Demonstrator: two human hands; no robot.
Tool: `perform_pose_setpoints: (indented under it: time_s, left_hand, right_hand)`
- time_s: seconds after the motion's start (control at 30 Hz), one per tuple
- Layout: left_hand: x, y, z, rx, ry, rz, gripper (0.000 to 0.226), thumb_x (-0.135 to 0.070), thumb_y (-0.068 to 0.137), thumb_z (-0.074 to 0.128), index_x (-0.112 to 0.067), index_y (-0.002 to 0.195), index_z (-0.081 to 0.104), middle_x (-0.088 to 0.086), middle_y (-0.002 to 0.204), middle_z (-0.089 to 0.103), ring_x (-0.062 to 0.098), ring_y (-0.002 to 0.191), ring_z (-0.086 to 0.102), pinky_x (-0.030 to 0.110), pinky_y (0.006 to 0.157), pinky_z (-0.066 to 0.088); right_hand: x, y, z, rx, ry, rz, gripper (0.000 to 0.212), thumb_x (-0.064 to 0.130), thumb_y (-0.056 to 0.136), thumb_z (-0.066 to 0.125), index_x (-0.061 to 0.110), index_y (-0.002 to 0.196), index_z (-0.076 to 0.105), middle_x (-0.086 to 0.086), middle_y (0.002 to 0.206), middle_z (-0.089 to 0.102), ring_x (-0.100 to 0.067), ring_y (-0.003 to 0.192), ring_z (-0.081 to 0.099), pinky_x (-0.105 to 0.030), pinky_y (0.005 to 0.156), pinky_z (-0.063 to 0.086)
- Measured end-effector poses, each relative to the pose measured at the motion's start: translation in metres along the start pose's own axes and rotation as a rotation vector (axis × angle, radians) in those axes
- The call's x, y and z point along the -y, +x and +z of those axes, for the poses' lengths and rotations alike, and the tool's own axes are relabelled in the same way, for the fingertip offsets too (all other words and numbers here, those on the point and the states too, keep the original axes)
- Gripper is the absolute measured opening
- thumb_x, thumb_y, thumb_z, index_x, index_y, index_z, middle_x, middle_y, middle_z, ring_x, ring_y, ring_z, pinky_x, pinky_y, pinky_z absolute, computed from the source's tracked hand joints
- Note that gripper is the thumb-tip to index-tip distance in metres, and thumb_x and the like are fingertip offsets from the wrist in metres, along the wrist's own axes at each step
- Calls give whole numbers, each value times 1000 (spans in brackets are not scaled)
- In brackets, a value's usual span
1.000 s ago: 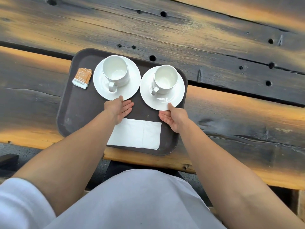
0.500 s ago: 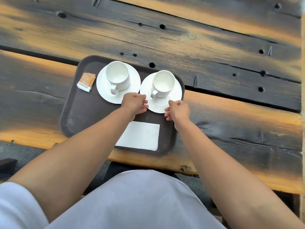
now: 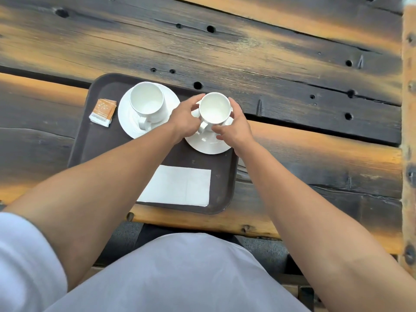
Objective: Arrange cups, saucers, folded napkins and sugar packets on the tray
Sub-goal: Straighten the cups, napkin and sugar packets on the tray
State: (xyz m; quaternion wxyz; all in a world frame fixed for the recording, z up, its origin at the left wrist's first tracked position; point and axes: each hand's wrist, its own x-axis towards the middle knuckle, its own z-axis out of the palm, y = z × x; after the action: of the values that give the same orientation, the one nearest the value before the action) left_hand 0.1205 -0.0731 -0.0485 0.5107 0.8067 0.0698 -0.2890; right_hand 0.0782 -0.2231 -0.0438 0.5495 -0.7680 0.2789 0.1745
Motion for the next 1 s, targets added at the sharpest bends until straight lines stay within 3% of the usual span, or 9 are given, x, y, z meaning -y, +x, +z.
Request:
perform_pose_setpoints:
  time_s: [0.17,0.3,0.5,0.7,1.0]
  left_hand:
    - [2,-9,8,5,-97,-21,79,-17,66,66,-51,135,46,-5,129,61,17,124,55,48,91,58]
    - [11,-16,14,-25,-119,-11,73,-17,72,74,-54,127,43,-5,122,61,19,118,57,46,89,59]
    - [18,-15,17,-26,-59,4,76,-16,77,76,-49,134,38,-1,125,60,21,121,55,46,85,60]
    - [17,-15,18,-13,-78,-2,78,-12,73,73,-47,132,37,0,120,57,23,119,55,48,88,59]
    - [19,-15,24,-40,-89,17,73,-15,76,75,-49,126,35,1,121,57,24,120,55,46,81,62]
  right_hand:
    - [12,-1,-2,96,-6,-43,91,10,58,69,41,139,38,8,120,54,-28,115,56,-52,89,56]
    - [16,-6,-2,156,15,-61,91,9,54,66,35,137,40,4,118,57,-26,115,56,-39,75,51]
    - [4,-7,-6,148,27,-69,91,-4,63,69,33,140,39,6,123,55,-20,121,52,-49,98,52]
    - [9,-13,-6,145,39,-58,97,11,49,69,32,139,39,7,122,55,-18,120,52,-47,98,52]
    - [5,-10,-1,117,16,-36,94,14,54,75,37,137,38,7,127,55,-19,121,52,-48,100,50]
